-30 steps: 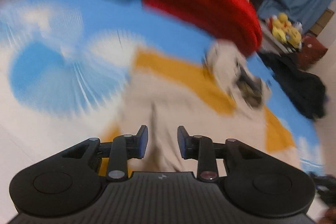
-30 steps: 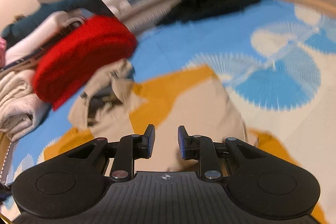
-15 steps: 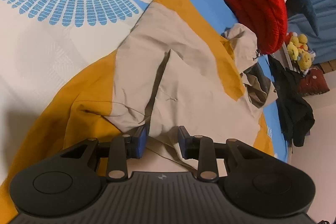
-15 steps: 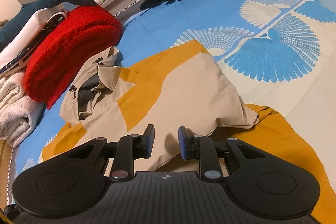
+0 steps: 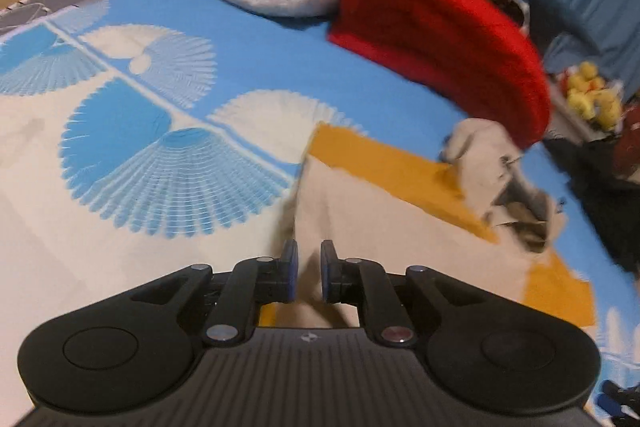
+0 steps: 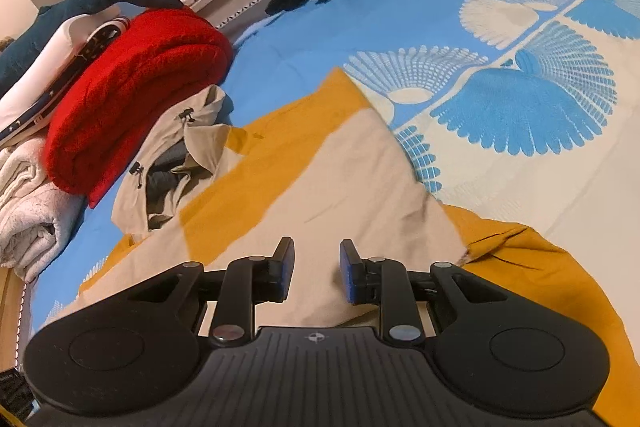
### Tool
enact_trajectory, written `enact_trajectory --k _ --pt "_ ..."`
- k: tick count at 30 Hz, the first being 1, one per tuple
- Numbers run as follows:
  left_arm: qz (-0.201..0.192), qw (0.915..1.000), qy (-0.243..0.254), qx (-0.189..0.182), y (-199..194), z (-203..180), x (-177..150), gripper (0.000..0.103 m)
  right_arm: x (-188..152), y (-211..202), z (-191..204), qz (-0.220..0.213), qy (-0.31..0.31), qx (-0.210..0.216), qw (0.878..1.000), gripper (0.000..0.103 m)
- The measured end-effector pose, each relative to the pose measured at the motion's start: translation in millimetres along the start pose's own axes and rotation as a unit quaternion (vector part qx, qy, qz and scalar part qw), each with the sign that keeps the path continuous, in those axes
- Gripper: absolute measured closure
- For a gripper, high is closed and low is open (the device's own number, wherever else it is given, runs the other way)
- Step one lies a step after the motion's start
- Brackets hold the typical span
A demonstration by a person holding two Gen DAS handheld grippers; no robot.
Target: Fold large clothes
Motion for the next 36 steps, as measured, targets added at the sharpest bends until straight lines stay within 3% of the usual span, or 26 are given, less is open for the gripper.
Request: enact_trajectory --k 2,5,8,11,14,17,21,22,24,25,29,33,36 --pt "-0.013 0.9999 0.01 0.002 -3.2 -2.1 2.3 0.092 -1.8 4.3 -2.9 0.005 0.003 -0.005 1.0 0.077" --pt "-0.013 0.9994 0.006 -0.032 -0.9 -6.7 1.8 0.092 -4.2 10.4 -5.9 0.011 0.009 -0.013 1.0 0.077" --pt "0.044 0.997 -0.03 -0.056 18.4 -0.4 -11.3 0.088 -10.1 18.1 -10.0 0.032 0.026 -0.015 0.999 0.077" --pt "0.093 0.9932 -0.058 -0.039 34.2 9.9 -26.6 0.087 -20.4 26.9 -19.7 0.063 0.062 -0.021 0.996 0.074" --pt "0.083 0.9943 -0.051 -0.044 30.3 6.1 -24.9 0.087 -27.1 34.0 -26.8 0.079 0.084 -0.024 0.993 0.071" --pt "0.056 0.9968 -0.021 -0.053 21.9 -6.3 -18.3 0.081 -29.0 39.7 -30.4 0.083 0.099 -0.021 0.991 0.068" --pt "0.045 0.9972 0.003 -0.06 17.0 -16.4 -18.6 0.081 -28.0 42.5 -37.3 0.079 0.126 -0.02 0.989 0.069" --pt "0.044 0.9972 0.006 -0.06 16.4 -17.6 -19.5 0.081 -27.8 41.4 -39.5 0.076 0.135 -0.018 0.988 0.075" --pt "0.043 0.9972 0.01 -0.061 16.8 -19.6 -19.9 0.081 -25.8 40.1 -39.3 0.071 0.137 -0.007 0.988 0.101" --pt "0.043 0.9971 0.014 -0.061 16.8 -21.2 -19.5 0.081 -23.2 37.6 -39.1 0.063 0.135 -0.006 0.989 0.103" --pt "0.041 0.9963 0.037 -0.066 14.3 -27.0 -21.5 0.081 -9.0 22.8 -41.8 0.024 0.124 -0.036 0.991 0.103" --pt "0.058 0.9941 0.053 -0.075 18.3 -31.3 -28.5 0.081 -1.3 20.4 -47.5 0.017 0.103 -0.079 0.991 0.103" --pt "0.074 0.9928 0.061 -0.072 25.3 -30.2 -35.6 0.081 2.3 13.2 -48.4 0.002 0.091 -0.101 0.991 0.092"
Point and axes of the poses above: each gripper's, at about its wrist camera, not at the fingertips, and y roughly the way its jaws point, z to its left, x to its top, the point moved 5 cm from there along y, roughly the way its jaws point, and after that the axes turned 5 degrees about -z, right-handed, at the moved point
